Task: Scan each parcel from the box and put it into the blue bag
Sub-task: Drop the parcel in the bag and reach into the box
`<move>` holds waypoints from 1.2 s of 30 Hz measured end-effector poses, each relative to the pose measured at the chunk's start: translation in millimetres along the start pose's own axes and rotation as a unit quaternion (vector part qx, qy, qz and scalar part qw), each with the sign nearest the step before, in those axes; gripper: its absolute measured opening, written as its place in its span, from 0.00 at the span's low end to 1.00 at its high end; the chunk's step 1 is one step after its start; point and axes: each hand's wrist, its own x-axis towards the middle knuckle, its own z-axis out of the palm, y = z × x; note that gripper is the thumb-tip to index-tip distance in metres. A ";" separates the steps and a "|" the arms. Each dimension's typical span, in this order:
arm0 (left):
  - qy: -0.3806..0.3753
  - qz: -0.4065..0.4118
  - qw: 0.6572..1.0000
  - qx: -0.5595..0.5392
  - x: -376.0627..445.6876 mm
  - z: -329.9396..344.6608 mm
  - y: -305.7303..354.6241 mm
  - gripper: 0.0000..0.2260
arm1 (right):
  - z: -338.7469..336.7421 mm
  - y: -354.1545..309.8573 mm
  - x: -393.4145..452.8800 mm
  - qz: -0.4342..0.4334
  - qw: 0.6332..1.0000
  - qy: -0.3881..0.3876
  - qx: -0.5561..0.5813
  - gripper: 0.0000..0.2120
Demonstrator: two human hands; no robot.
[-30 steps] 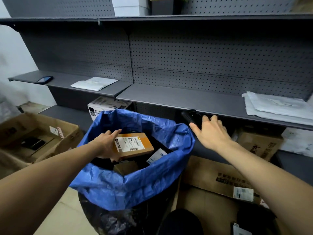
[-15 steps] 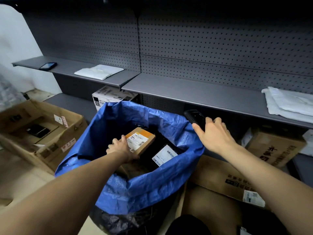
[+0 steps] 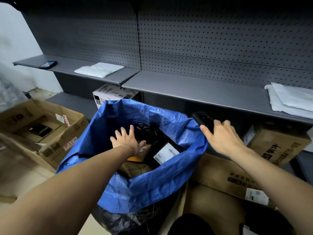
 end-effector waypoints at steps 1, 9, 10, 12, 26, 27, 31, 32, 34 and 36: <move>0.013 0.002 1.000 0.004 -2.3 -4.7 -0.3 0.41 | -0.9 1.6 -1.0 -0.003 1.000 0.006 0.003 0.32; 0.024 0.032 0.999 -0.006 -28.5 -35.9 12.7 0.35 | -17.7 24.7 -21.0 0.016 0.999 0.037 0.025 0.45; 0.028 0.037 0.999 -0.007 -30.5 -38.6 15.1 0.34 | -21.0 27.7 -23.7 0.021 0.999 0.036 0.024 0.45; 0.037 0.046 0.998 -0.013 -37.5 -43.5 24.9 0.34 | -29.5 38.6 -29.4 0.027 0.999 0.037 0.022 0.45; 0.066 0.182 0.981 -0.016 -96.0 -37.6 151.5 0.32 | -64.4 165.2 -70.8 0.113 0.991 0.057 0.036 0.40; 0.069 0.191 0.979 -0.018 -100.1 -35.7 163.1 0.31 | -67.5 177.1 -74.4 0.119 0.991 0.059 0.035 0.40; 0.075 0.228 0.971 -0.019 -115.9 -27.8 204.0 0.31 | -74.3 222.8 -89.7 0.146 0.987 0.055 0.034 0.37; 0.075 0.237 0.968 -0.018 -120.1 -25.0 215.0 0.31 | -75.9 233.9 -94.3 0.151 0.987 0.053 0.032 0.37; 0.078 0.249 0.965 -0.010 -127.0 -19.1 235.3 0.31 | -78.8 253.1 -103.4 0.160 0.986 0.050 0.028 0.36; 0.082 0.265 0.961 -0.003 -135.9 -10.1 259.9 0.31 | -81.8 277.1 -114.4 0.177 0.983 0.051 0.023 0.35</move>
